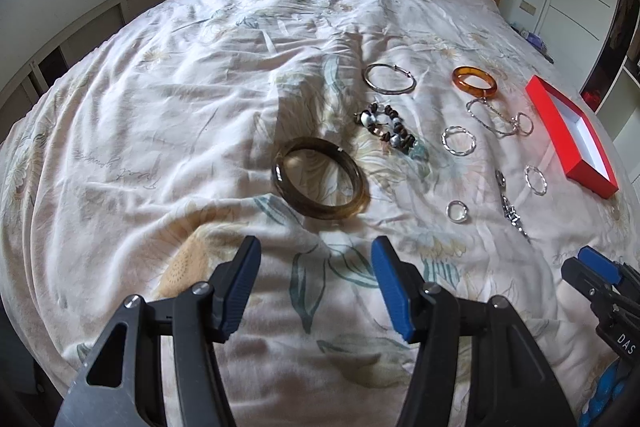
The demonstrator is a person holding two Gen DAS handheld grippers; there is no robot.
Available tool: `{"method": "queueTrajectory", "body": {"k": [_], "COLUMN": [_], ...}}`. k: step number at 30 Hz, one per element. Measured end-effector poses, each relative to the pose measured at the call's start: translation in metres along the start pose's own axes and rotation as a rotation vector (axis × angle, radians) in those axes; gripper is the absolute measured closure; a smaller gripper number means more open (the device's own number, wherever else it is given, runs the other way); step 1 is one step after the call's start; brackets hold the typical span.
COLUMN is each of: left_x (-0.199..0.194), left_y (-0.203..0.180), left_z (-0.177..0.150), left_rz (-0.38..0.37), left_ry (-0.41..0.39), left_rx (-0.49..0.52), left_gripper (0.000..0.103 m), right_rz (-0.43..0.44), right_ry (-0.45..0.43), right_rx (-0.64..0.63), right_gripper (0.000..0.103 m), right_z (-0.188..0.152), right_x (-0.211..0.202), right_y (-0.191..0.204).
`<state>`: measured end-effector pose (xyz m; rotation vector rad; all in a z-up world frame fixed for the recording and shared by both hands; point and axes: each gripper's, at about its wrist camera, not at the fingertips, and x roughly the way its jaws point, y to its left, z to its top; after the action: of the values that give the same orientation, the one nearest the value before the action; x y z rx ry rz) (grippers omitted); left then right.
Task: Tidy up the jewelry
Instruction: 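Move left tool toward the dark brown bangle while right tool approaches a small silver ring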
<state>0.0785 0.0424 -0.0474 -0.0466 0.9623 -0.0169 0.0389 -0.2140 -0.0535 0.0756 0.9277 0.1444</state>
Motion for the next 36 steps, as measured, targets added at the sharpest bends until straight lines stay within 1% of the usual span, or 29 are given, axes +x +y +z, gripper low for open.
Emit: {"method": "queueTrajectory", "body": {"k": [6, 27, 36], "left_x": [0.006, 0.035, 0.051], "left_y": [0.005, 0.019, 0.022], "left_z": [0.006, 0.027, 0.032], "left_rz": [-0.006, -0.008, 0.001], "left_ry": [0.012, 0.039, 0.057], "left_rx": [-0.014, -0.081, -0.101], "left_gripper": [0.048, 0.048, 0.049], "right_rz": [0.001, 0.06, 0.118], "right_ry": [0.007, 0.024, 0.029], "right_rx": [0.004, 0.02, 0.011], "right_gripper": [0.052, 0.055, 0.061], "right_z": [0.004, 0.015, 0.026], "right_x": [0.004, 0.025, 0.034], "right_y": [-0.006, -0.008, -0.001]}}
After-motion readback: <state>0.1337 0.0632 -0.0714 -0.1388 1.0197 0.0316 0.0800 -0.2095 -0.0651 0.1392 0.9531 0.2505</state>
